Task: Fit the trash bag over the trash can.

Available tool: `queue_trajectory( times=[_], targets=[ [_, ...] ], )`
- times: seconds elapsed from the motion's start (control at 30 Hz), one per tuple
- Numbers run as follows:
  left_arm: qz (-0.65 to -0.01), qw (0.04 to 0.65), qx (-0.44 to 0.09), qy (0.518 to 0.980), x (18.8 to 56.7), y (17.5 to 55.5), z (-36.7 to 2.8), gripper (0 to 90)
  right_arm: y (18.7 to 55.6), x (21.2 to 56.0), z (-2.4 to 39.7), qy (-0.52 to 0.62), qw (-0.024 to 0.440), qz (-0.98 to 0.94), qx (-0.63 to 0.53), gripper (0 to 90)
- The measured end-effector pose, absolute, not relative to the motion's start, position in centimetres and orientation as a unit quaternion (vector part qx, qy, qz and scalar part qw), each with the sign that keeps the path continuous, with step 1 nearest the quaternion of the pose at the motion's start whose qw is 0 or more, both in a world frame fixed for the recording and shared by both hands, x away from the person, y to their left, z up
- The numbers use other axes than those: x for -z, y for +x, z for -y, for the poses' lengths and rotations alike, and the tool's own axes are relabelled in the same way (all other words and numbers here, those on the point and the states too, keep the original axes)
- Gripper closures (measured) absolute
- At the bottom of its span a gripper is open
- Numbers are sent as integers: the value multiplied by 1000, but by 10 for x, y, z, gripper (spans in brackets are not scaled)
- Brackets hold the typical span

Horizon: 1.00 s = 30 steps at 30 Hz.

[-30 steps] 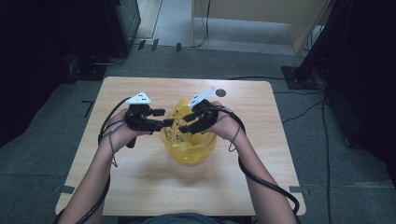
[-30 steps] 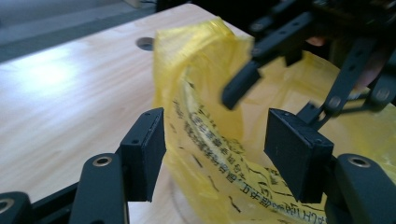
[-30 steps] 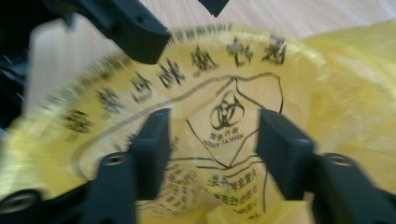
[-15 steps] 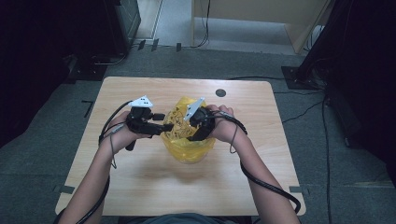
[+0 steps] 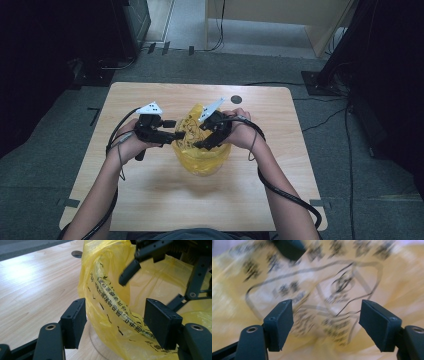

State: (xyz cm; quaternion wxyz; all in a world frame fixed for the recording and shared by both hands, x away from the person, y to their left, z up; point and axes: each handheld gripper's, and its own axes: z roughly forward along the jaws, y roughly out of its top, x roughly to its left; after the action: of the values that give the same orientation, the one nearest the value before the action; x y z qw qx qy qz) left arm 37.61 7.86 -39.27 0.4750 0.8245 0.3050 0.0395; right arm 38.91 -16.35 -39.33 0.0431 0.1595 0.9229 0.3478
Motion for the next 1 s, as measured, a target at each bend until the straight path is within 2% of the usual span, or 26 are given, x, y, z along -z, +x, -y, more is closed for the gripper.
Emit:
queue_trajectory(
  times=[0.1, 0.27, 0.5, 1.0],
  targets=[
    [-300, 480, -44, 823, 391, 375, -80, 339, 389, 394, 162, 160, 43, -921, -352, 277],
    [-281, 479, -48, 830, 391, 375, -82, 312, 388, 404, 169, 169, 13, -927, -335, 273],
    [-281, 482, -50, 828, 385, 372, -85, 311, 383, 387, 179, 177, 29, -898, -401, 260],
    [-259, 476, -61, 839, 374, 364, -90, 303, 367, 371, 207, 204, 51, -882, -421, 256]
  ],
)
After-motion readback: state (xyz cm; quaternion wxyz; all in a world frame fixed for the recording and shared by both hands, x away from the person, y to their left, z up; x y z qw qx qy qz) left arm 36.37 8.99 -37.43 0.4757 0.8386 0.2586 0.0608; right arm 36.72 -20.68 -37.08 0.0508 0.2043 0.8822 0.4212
